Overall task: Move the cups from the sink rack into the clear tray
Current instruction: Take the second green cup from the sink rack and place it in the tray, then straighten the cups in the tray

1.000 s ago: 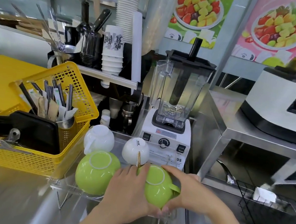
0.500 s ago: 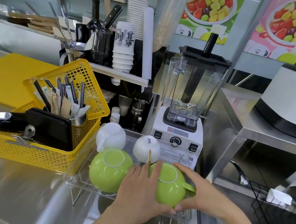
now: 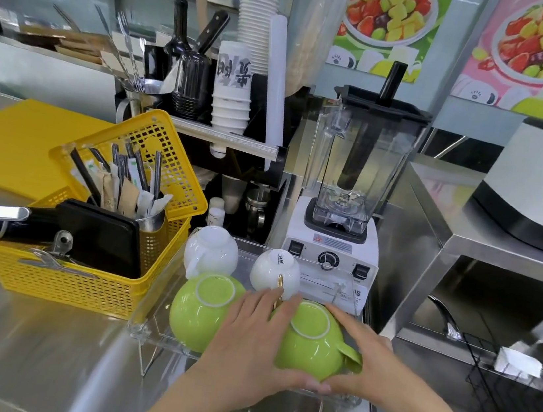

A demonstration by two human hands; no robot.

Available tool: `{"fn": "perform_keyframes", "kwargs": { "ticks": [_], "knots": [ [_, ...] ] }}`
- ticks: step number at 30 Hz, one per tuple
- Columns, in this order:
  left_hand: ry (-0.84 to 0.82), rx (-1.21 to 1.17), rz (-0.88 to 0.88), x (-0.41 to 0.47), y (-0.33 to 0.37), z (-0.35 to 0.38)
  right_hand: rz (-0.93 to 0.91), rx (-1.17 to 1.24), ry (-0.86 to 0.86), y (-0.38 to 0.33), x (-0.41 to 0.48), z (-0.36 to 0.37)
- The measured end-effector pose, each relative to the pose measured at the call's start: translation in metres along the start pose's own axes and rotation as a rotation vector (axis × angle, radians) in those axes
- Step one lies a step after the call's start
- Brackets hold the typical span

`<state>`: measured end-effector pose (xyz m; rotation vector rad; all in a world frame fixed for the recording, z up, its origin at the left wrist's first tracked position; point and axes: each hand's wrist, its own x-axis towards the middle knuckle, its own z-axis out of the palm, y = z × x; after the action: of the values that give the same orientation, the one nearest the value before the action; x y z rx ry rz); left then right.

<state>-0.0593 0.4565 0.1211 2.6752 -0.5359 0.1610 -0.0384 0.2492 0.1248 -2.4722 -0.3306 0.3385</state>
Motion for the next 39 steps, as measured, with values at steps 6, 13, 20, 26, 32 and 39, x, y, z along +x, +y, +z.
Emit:
{"fn": "perform_keyframes", "kwargs": {
  "ticks": [6, 13, 20, 26, 32, 39],
  "knots": [
    [0.269, -0.187, -0.036, -0.007, -0.027, -0.033, -0.042, 0.036, 0.033, -0.001, 0.0, -0.005],
    [0.449, -0.35, -0.247, -0.01, -0.078, -0.072, -0.155, 0.181, 0.275, -0.045, 0.014, -0.021],
    [0.484, -0.415, -0.333, -0.006, -0.114, -0.084, -0.19, 0.124, 0.166, -0.09, 0.05, -0.001],
    [0.461, -0.384, -0.285, 0.002, -0.122, -0.08, -0.189, 0.056, 0.173, -0.124, 0.077, 0.019],
    [0.372, -0.483, -0.24, 0.022, -0.131, -0.073, -0.099, -0.061, 0.175, -0.15, 0.107, 0.042],
    [0.248, -0.688, -0.289, 0.045, -0.139, -0.062, -0.01, -0.267, 0.149, -0.163, 0.129, 0.054]
  ]
}}
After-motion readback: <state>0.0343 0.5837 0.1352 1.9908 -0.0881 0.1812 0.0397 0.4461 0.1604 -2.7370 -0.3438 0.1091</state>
